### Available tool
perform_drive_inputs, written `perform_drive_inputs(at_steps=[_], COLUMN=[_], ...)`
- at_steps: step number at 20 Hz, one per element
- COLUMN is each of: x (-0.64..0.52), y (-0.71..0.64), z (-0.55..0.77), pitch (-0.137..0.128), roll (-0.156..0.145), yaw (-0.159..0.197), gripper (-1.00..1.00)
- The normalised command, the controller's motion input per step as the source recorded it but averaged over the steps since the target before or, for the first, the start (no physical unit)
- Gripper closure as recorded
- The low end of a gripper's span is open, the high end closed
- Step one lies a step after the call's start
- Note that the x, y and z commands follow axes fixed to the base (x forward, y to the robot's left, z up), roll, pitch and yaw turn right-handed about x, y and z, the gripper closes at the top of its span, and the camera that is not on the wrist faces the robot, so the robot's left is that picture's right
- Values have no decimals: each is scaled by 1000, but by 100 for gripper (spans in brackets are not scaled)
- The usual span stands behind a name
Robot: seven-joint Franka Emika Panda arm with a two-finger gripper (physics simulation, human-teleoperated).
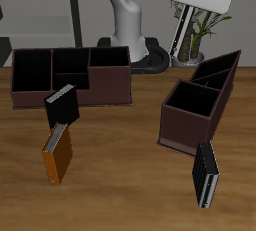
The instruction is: Place the right striped book into the left desk caddy's back compartment
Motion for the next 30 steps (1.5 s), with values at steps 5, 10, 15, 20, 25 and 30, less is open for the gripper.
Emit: perform_drive_inputs(at_steps=[5,10,15,20,25,30], x=[-230,-269,-216,-90,74,79], y=[221,307,329,307,248,304], z=[-50,-41,-57,-103,-96,-39], pitch=[2,-10,-7,9,30,16], roll=[19,35,78,50,51,43], yaw=[-26,-32,-70,-44,-32,12], gripper=[100,100,100,100,100,100])
